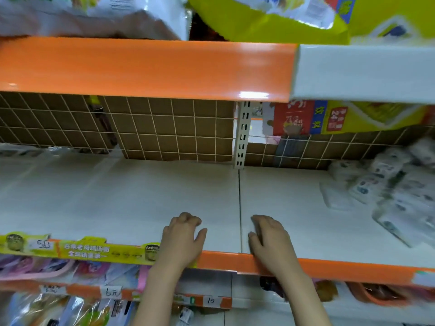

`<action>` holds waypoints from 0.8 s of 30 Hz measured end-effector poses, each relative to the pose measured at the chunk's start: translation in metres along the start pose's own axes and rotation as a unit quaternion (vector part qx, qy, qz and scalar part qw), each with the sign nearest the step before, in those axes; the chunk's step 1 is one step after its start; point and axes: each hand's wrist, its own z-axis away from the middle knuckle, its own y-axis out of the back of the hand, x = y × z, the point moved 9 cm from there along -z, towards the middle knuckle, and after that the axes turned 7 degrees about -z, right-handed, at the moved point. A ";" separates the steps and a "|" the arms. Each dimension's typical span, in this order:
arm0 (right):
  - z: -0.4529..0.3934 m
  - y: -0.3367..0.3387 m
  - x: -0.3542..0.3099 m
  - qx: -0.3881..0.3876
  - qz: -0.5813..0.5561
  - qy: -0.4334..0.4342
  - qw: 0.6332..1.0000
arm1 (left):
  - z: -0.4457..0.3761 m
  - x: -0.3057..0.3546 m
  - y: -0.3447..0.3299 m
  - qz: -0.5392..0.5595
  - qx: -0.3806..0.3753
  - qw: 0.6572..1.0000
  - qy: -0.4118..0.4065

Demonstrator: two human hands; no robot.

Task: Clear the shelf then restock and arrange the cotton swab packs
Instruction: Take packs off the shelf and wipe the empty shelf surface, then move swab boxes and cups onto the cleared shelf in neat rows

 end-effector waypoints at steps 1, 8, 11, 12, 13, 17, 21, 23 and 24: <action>0.000 0.007 0.008 -0.001 0.002 0.000 1.000 | -0.002 0.006 -0.001 0.003 0.004 1.000 0.005; 0.008 0.062 0.079 -0.017 0.010 0.024 1.000 | 0.000 0.102 -0.021 0.026 0.021 0.999 0.030; 0.020 0.083 0.112 -0.026 0.016 0.025 0.999 | 0.008 0.156 -0.036 0.022 0.019 1.000 0.007; 0.024 0.089 0.122 -0.028 0.015 0.023 0.999 | 0.012 0.170 -0.040 0.023 0.016 1.000 0.004; 0.028 0.094 0.130 -0.031 0.012 0.021 0.999 | 0.015 0.180 -0.044 0.026 0.012 1.000 0.004; 0.037 0.104 0.148 -0.036 0.002 0.018 0.999 | 0.023 0.198 -0.048 0.029 0.011 0.999 0.016; 0.041 0.108 0.153 -0.034 -0.004 0.021 0.999 | 0.025 0.205 -0.048 0.025 0.009 1.000 0.017; 0.043 0.110 0.149 -0.031 -0.001 0.025 0.999 | 0.024 0.206 -0.046 0.021 0.009 1.000 0.011; 0.043 0.111 0.147 -0.030 0.002 0.028 0.999 | 0.023 0.206 -0.046 0.022 0.009 1.000 0.009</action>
